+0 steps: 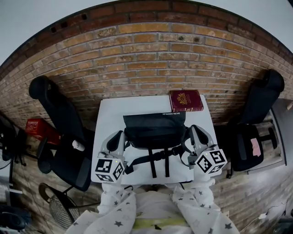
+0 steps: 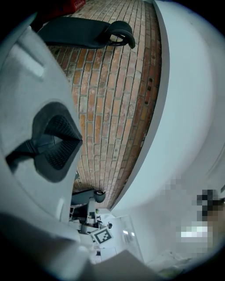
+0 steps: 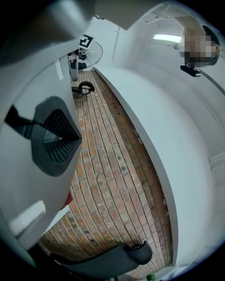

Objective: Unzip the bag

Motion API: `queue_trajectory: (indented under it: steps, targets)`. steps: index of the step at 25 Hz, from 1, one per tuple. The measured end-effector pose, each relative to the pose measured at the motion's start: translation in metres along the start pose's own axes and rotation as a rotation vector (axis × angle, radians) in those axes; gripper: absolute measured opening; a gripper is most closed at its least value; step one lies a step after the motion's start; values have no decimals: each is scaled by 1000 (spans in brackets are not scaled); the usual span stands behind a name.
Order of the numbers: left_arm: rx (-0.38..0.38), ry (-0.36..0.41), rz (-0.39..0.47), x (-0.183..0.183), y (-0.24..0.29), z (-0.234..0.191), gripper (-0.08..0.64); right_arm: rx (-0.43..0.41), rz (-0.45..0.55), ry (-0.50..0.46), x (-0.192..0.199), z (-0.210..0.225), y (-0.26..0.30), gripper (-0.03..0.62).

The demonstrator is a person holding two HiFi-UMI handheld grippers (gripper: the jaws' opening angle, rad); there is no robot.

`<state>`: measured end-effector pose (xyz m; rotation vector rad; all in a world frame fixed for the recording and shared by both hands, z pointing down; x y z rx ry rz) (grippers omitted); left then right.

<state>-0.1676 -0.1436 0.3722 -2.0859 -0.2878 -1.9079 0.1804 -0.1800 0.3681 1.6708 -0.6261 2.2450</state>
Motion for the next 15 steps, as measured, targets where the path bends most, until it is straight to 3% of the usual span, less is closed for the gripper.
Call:
queue_trajectory:
  steps: [15]
  targets:
    - [-35,-5,19,-2,6,-14,-2,15,26,-8,-4,7,6,8]
Point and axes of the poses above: the fingertips, and each gripper's own axes: y forward along the fingers, z to its right, x out of its underside, the point moved 8 cm from there along -y, backward along the fingers, and after that the axes turned 9 degrees about z, right-handed, at the moved point
